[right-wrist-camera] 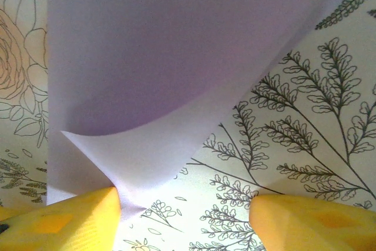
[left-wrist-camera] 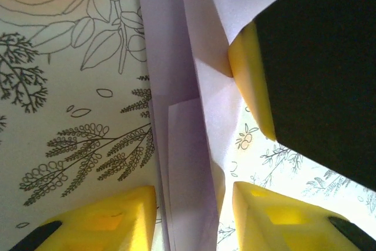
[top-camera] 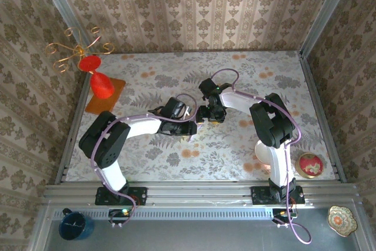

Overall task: Fold a paper plane with a square sheet of paper (pick it up from the middle)
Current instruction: Fold the wing for the fifth time at the center of the table.

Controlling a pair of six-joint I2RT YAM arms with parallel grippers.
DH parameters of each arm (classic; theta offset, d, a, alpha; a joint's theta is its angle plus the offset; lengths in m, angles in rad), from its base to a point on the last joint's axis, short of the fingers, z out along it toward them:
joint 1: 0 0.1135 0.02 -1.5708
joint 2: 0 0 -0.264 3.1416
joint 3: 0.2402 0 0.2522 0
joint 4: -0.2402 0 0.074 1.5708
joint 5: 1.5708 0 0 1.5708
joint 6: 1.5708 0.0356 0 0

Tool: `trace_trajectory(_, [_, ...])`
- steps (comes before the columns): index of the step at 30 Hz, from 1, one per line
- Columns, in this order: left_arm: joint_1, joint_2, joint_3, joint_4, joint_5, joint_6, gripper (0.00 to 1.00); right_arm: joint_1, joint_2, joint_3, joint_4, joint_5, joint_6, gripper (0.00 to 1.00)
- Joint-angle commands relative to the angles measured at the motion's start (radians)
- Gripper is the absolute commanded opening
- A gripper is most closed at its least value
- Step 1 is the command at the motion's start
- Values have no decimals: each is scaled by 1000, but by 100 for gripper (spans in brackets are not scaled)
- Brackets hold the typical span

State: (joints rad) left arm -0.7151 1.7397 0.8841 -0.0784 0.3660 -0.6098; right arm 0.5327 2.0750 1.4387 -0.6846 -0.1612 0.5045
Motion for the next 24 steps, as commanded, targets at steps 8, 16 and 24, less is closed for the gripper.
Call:
trace_trajectory(8, [-20, 57, 13, -46, -19, 12, 23, -11, 177, -77, 88, 105, -12, 68])
trace_trajectory(16, [1, 63, -11, -9, 10, -8, 18, -13, 174, -80, 99, 86, -12, 68])
trace_trajectory(24, [0, 78, -11, -29, -2, -10, 16, -25, 115, -77, 105, 17, -15, 68])
